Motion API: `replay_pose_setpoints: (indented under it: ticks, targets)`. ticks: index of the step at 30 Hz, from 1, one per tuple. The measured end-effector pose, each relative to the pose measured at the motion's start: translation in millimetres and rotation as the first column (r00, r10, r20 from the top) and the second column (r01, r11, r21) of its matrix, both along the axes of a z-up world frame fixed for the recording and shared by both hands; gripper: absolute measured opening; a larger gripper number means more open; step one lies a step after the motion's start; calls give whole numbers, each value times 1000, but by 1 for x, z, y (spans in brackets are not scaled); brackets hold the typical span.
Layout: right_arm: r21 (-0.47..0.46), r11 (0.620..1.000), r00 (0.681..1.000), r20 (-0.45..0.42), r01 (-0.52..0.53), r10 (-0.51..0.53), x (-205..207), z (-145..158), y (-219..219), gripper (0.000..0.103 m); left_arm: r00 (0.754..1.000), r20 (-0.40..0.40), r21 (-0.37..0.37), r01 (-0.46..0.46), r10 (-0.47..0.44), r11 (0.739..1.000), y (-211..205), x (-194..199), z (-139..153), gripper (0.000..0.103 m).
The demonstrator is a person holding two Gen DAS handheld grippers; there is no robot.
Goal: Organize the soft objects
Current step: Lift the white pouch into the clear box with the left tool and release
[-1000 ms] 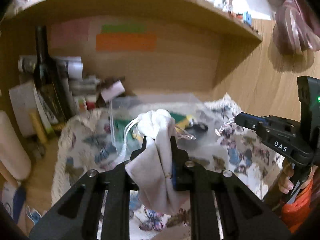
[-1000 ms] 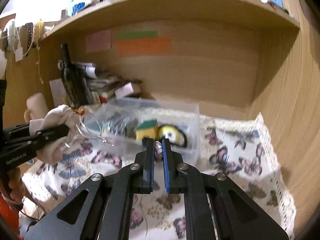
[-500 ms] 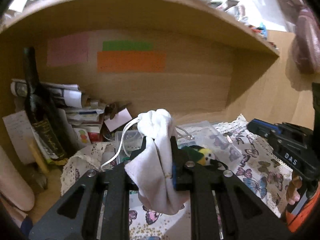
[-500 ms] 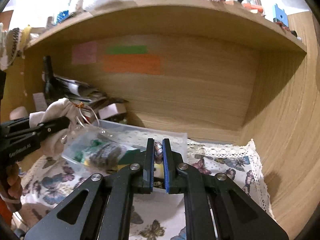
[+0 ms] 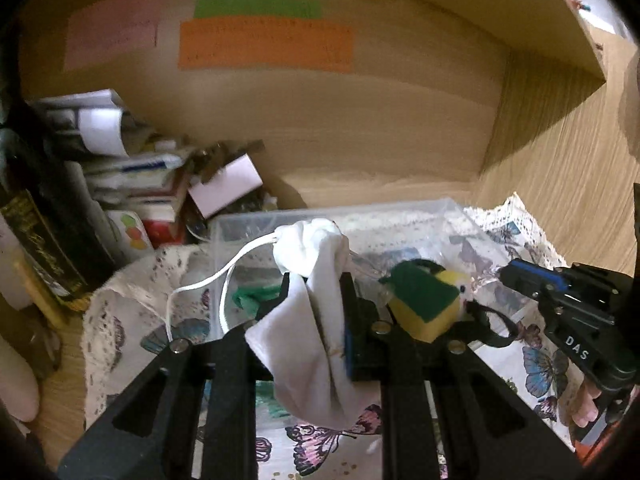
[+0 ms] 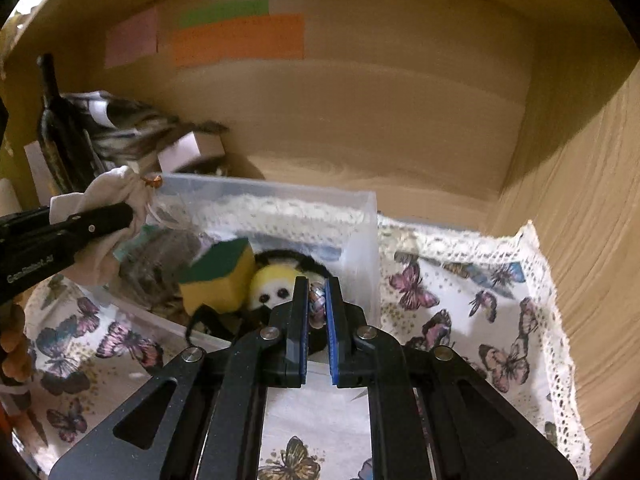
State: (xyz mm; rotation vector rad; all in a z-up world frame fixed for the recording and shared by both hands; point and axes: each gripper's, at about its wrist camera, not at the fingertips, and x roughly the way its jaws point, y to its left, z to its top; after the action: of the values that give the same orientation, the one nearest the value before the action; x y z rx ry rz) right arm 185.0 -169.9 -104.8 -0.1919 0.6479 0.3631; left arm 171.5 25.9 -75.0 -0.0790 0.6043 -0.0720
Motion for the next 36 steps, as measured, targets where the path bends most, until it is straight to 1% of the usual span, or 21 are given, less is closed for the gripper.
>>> replay_pose_setpoints:
  ticks: [4, 9, 11, 13, 14, 16, 18, 23, 26, 28, 32, 34, 36]
  targets:
    - [-24, 1000, 999, -32, -3, 2, 7, -11, 6, 7, 1000, -28, 8, -4, 5, 1000, -2, 6, -9, 25]
    - [-58, 998, 999, -31, -14, 13, 5, -14, 12, 7, 998, -59, -16, -10, 9, 1000, 3, 9, -15, 52]
    - [-58, 998, 999, -31, -21, 20, 3, -13, 12, 10, 998, -61, -24, -16, 14, 1000, 5, 8, -15, 57]
    - [-62, 998, 1000, -22, -20, 18, 0, -11, 12, 22, 998, -59, -14, -11, 10, 1000, 3, 4, -14, 59]
    - [-61, 998, 1000, -20, -20, 19, -1, -11, 12, 26, 998, -56, -8, -8, 7, 1000, 2, 3, -13, 62]
    - [-52, 998, 1000, -10, -28, 27, -6, -7, 11, 42, 999, -49, 10, -5, 5, 1000, 0, -1, -12, 66]
    - [-49, 998, 1000, 11, -28, 29, -11, -3, 10, 48, 999, -42, 21, -1, 2, 1000, -2, -7, -10, 69]
    - [-23, 999, 998, 49, -42, 44, -25, 12, 7, 51, 1000, -20, 9, 9, -9, 1000, -3, -25, 0, 73]
    - [-5, 999, 996, 79, -49, 49, -33, 22, 5, 56, 1000, 11, -1, 15, -15, 1000, -3, -39, 10, 79]
    - [13, 998, 992, 115, -56, 54, -43, 33, 3, 64, 999, 43, 2, 11, -11, 1000, -3, -49, 18, 81]
    - [43, 996, 981, 182, -73, 64, -62, 53, -2, 67, 992, 127, 11, -1, -1, 1000, -5, -74, 39, 89]
    - [61, 995, 975, 214, -83, 68, -70, 62, -5, 77, 986, 169, 12, -7, 5, 1000, -6, -86, 49, 91]
    - [82, 992, 966, 248, -92, 69, -80, 72, -8, 82, 977, 212, 15, -10, 6, 1000, -8, -98, 60, 94]
